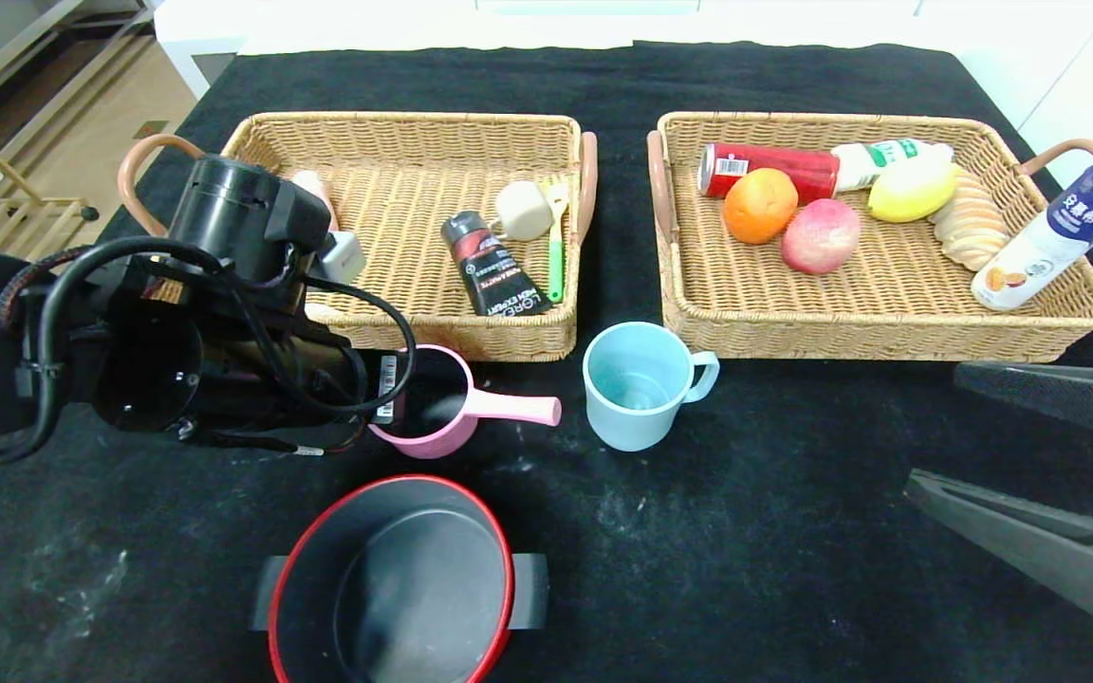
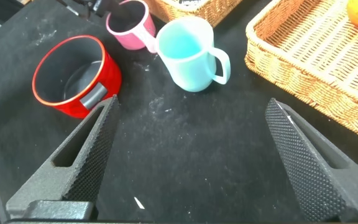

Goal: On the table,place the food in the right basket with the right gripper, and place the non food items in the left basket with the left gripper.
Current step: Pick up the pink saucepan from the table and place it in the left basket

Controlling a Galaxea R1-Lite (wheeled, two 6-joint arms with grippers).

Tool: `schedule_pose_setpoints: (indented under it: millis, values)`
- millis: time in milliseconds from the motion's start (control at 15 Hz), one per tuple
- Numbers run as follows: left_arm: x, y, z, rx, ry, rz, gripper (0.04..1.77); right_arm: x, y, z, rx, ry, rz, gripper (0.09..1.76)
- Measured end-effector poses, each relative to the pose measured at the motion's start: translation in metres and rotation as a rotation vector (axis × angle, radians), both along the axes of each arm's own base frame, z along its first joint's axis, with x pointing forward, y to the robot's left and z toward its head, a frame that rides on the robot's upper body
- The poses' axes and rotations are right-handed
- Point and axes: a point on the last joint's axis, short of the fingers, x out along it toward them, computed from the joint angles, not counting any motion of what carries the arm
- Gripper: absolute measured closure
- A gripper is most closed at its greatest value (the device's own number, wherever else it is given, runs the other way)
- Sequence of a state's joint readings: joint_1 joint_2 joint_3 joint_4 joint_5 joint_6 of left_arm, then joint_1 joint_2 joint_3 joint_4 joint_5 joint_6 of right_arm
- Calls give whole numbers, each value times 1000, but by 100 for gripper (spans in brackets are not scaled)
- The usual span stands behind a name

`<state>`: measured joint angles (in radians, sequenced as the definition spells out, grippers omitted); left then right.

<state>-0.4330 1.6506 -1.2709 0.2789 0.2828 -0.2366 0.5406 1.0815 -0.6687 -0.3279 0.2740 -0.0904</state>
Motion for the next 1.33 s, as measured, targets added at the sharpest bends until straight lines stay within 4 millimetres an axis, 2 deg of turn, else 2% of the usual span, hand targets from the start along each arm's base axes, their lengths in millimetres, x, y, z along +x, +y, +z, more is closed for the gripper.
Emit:
schedule_pose_setpoints:
  millis: [933, 1067, 1333]
  values:
    - [-1, 1, -1, 10, 4, 3, 165, 3, 2, -4, -11, 16, 1, 14]
    - [-6, 1, 2, 7, -6, -8, 165, 2, 2, -3, -10, 13, 4, 14]
    - [-28, 2, 24, -41, -70, -57, 165, 2, 2, -4, -11, 16, 3, 14]
